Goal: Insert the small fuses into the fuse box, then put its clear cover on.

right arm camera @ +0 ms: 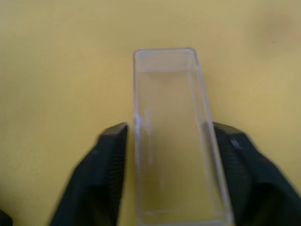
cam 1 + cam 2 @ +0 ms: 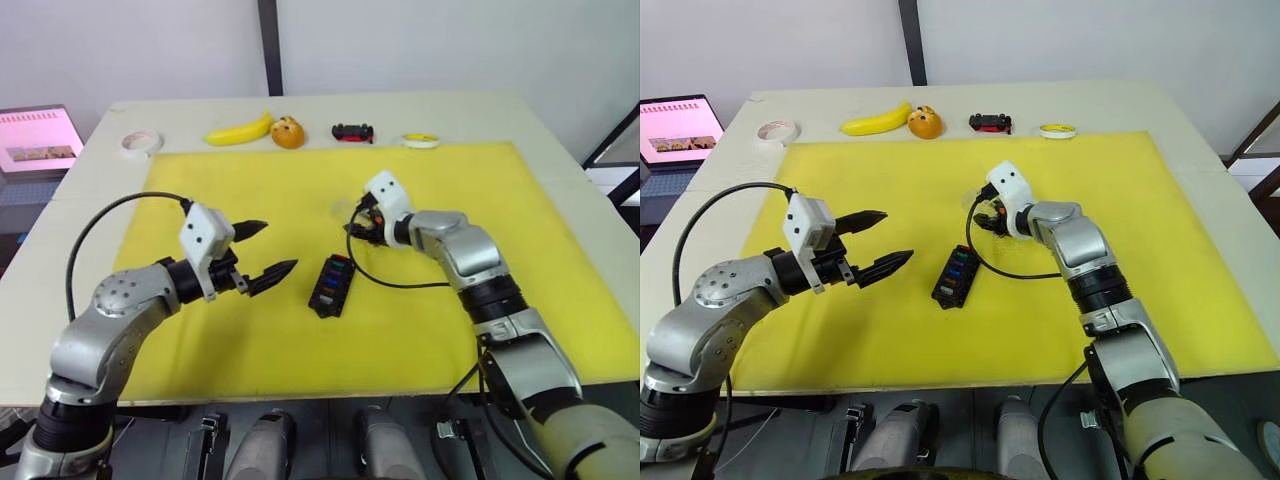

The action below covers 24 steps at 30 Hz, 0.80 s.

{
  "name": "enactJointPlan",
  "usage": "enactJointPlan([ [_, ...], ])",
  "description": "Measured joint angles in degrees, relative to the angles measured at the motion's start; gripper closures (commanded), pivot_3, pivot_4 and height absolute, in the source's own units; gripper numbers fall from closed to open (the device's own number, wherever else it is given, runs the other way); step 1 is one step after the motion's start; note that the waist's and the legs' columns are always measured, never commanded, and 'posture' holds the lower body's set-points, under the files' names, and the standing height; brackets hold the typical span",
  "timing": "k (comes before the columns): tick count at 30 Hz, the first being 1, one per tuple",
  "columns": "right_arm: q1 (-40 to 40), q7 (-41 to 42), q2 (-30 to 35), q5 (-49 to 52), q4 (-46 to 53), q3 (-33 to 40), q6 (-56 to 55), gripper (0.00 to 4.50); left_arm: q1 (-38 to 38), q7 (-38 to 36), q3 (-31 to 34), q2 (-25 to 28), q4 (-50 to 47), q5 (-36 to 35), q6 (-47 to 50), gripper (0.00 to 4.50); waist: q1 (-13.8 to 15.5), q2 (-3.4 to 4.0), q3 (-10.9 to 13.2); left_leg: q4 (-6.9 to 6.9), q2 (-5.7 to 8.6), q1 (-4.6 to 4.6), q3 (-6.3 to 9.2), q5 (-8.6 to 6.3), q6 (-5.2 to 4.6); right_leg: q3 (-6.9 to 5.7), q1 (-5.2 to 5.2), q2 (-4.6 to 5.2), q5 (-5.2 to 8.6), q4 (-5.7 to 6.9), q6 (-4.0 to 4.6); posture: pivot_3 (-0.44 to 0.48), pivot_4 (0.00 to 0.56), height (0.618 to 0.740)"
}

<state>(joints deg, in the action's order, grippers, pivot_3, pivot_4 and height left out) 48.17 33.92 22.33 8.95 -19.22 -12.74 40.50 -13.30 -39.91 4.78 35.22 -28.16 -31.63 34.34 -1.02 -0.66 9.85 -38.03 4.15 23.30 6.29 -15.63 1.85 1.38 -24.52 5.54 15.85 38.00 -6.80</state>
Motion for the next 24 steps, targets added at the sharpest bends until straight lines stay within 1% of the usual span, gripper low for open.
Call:
enactJointPlan([
  [13, -0.02, 1.14, 0.02, -0.35, 2.29, 0.53, 0.24, 2.79, 0.01, -0.98, -0.8, 0.0, 0.51, 0.75, -0.98, 0.0, 0.06, 0.01, 0.0, 0.0, 0.01, 0.01, 0.0, 0.0, 0.0, 0.0, -0.01, 0.01, 0.0, 0.0, 0.0, 0.0, 0.15, 0.74],
  [16, -0.78, 1.67, 1.13, -0.12, 5.46, 1.35, 0.34, 2.79, 0.67, -0.99, -1.06, 0.04, 0.07, 0.62, -0.91, 0.0, 0.07, 0.01, 0.01, 0.01, 0.01, 0.01, 0.01, 0.0, 0.0, 0.0, -0.01, 0.01, 0.0, -0.01, 0.0, 0.0, 0.15, 0.74],
  [19, -3.78, 3.15, 3.52, 0.93, 11.62, 2.75, 0.82, 2.79, 4.61, 0.81, -0.97, -0.58, -3.02, -0.3, 0.38, 0.0, 0.07, 0.01, 0.01, 0.04, 0.01, 0.02, 0.01, -0.01, -0.02, 0.02, -0.01, 0.03, 0.0, -0.02, 0.0, 0.0, 0.15, 0.74],
  [23, -11.24, 6.0, 7.93, 3.49, 22.78, 4.64, 3.57, 2.79, 14.08, 5.15, -1.33, -2.03, -10.85, -0.86, 1.76, 0.0, 0.24, 0.01, 0.01, 0.04, 0.0, 0.04, 0.01, -0.05, -0.08, 0.03, -0.01, 0.04, 0.0, -0.06, 0.0, 0.0, 0.15, 0.74],
  [24, -12.0, 6.41, 8.53, 3.78, 23.76, 4.77, 3.81, 2.79, 15.21, 5.48, -1.54, -2.18, -11.7, -0.82, 1.82, 0.0, 0.25, 0.02, 0.01, 0.04, 0.01, 0.04, 0.0, -0.08, -0.14, 0.04, -0.01, 0.05, 0.0, -0.06, 0.0, 0.0, 0.15, 0.74],
])
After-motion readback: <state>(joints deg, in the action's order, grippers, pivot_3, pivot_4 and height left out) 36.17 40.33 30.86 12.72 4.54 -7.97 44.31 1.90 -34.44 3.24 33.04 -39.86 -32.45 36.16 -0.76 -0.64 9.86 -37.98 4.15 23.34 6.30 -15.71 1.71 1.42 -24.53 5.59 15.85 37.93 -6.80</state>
